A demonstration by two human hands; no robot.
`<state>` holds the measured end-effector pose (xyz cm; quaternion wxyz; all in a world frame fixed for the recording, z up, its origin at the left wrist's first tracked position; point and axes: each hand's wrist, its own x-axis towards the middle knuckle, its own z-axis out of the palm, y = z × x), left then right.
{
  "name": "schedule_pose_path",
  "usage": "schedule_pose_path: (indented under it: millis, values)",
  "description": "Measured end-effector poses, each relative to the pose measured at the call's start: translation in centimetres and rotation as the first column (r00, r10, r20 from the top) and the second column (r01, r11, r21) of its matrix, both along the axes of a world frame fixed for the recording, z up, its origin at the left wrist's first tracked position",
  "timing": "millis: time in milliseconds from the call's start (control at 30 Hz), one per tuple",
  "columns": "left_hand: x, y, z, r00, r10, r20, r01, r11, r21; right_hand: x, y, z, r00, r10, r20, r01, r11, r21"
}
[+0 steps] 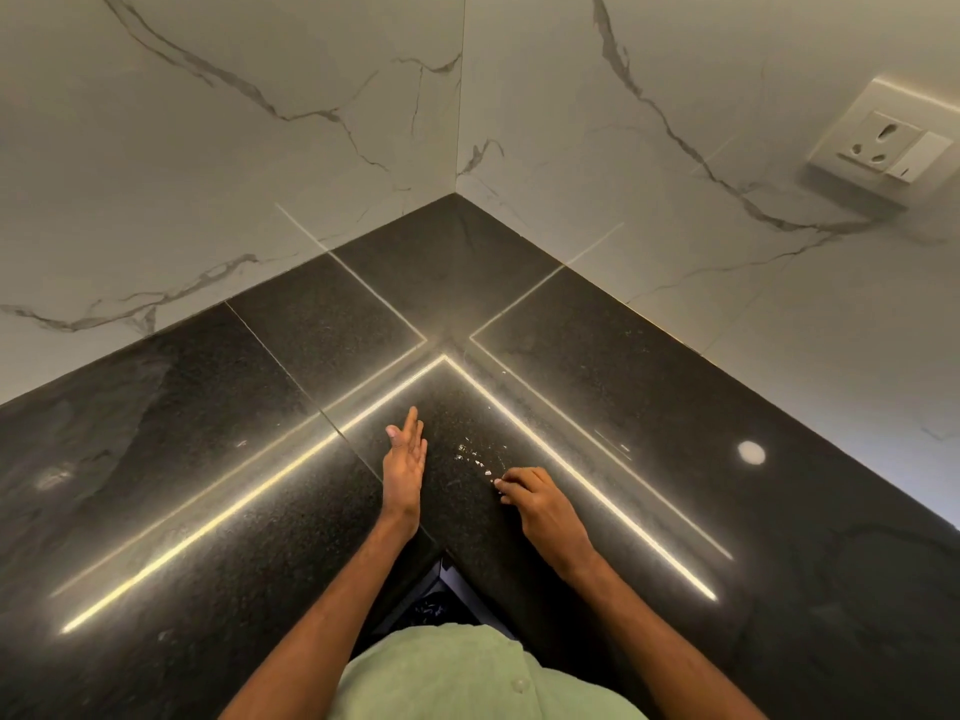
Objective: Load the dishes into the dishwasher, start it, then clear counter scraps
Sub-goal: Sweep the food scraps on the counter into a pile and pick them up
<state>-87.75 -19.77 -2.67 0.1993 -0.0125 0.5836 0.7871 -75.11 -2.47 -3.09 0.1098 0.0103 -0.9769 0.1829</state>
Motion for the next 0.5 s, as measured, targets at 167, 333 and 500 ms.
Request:
schedule_pose_path:
  millis: [167,333,500]
  values:
    - [0.2,0.4,0.0,0.997,0.046,0.059,-0.052,0.994,0.097,-1.6,0.8,0.3,1.000,0.003,0.027,-0.003,1.000,0.006]
    - [1.0,1.0,1.2,0.956,0.097,0.276,-0.181,0.937,0.297,-4.4,-0.3,2.2,0.964,-0.266,0.016,0.252,0.892,-0.376]
    - [1.5,1.9,2.7,0.903,-0.074,0.423,-0.161,0.855,0.493,-6.7,-7.3,5.5,0.999,0.020,-0.046,-0.041,0.846,-0.531]
